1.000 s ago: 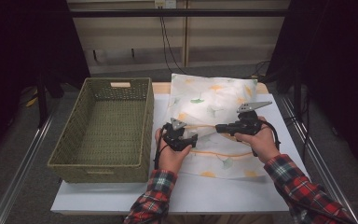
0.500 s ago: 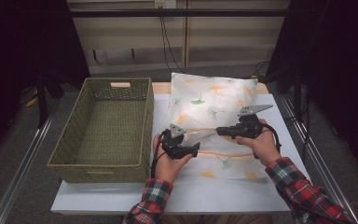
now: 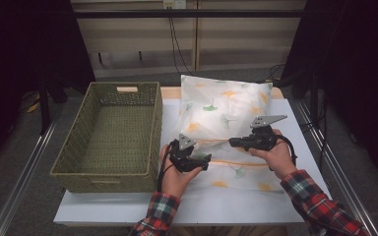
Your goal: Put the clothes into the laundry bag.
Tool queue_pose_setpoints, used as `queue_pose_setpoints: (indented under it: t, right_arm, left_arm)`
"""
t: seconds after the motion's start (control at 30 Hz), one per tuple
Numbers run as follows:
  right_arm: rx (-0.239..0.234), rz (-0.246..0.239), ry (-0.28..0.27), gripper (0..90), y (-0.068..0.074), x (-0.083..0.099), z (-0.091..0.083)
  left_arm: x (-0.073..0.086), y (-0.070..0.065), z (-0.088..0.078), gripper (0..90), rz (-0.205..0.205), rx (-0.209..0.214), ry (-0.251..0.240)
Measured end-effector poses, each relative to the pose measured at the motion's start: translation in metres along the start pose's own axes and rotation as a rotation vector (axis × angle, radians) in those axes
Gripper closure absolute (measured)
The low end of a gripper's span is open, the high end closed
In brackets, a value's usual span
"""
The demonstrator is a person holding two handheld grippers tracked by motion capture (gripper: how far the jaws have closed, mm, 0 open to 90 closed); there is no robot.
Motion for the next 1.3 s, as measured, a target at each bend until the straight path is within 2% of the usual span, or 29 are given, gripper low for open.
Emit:
queue_pose_setpoints:
  t: [0.13, 0.23, 0.3, 0.4, 0.5, 0.57, 0.6, 0.63, 0.8, 0.87, 0.93, 0.97, 1.03, 1.2, 1.3]
  right_arm:
    - [0.000, 0.003, 0.009, 90.0, -0.001, 0.007, 0.002]
    - [0.007, -0.013, 0.022, 90.0, -0.001, 0.011, 0.005]
    - [0.010, 0.000, 0.016, 90.0, -0.001, 0.012, 0.005]
    - [0.001, 0.009, 0.011, 90.0, -0.002, 0.010, 0.004]
    - [0.001, 0.006, 0.010, 90.0, -0.001, 0.009, 0.004]
    - [-0.001, 0.008, 0.013, 90.0, -0.001, 0.008, 0.003]
    - [-0.005, 0.009, 0.012, 90.0, -0.001, 0.008, 0.004]
    - [-0.005, 0.007, 0.012, 90.0, -0.001, 0.008, 0.004]
    - [-0.001, 0.011, 0.016, 90.0, -0.002, 0.009, 0.005]
    - [-0.005, 0.012, 0.017, 90.0, -0.002, 0.009, 0.005]
    - [-0.007, 0.009, 0.016, 90.0, -0.002, 0.009, 0.004]
    - [-0.006, 0.006, 0.016, 90.0, -0.002, 0.009, 0.004]
    - [-0.009, 0.006, 0.018, 90.0, -0.001, 0.009, 0.003]
    - [-0.004, 0.003, 0.016, 90.0, -0.001, 0.008, 0.002]
    - [-0.005, 0.003, 0.020, 90.0, 0.000, 0.008, 0.002]
  left_arm:
    - [0.002, -0.001, -0.004, 14.4, 0.004, -0.004, 0.000]
    - [0.004, -0.004, -0.003, 14.9, 0.006, 0.002, 0.007]
    - [0.007, -0.004, 0.000, 16.9, 0.006, 0.011, 0.015]
    - [0.010, -0.002, 0.004, 26.7, 0.009, 0.005, 0.035]
    - [0.012, 0.003, 0.007, 42.7, 0.011, 0.001, 0.050]
    - [0.014, 0.005, 0.011, 57.4, -0.014, 0.014, 0.070]
    - [0.015, 0.006, 0.013, 59.5, -0.020, 0.009, 0.072]
    - [0.016, 0.008, 0.016, 67.4, -0.008, 0.008, 0.091]
    - [0.016, 0.018, 0.025, 82.7, -0.042, -0.011, 0.125]
    - [0.014, 0.022, 0.028, 84.1, -0.046, -0.029, 0.122]
    - [0.015, 0.028, 0.029, 85.4, -0.043, -0.066, 0.142]
    - [0.013, 0.029, 0.031, 85.5, -0.056, -0.064, 0.128]
    - [0.012, 0.033, 0.031, 85.6, -0.039, -0.088, 0.131]
    - [0.007, 0.037, 0.032, 82.9, -0.007, -0.117, 0.107]
    - [0.005, 0.036, 0.030, 80.0, -0.017, -0.113, 0.100]
Point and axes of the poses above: each handheld gripper's, and its own axes: z roughly forward along the jaws, x roughly out of its underside, y roughly to its left, the point moved 9 cm from there along z, roughly forward along the jaws, and after that the axes turned 9 degrees about z, right-handed, at the moved point
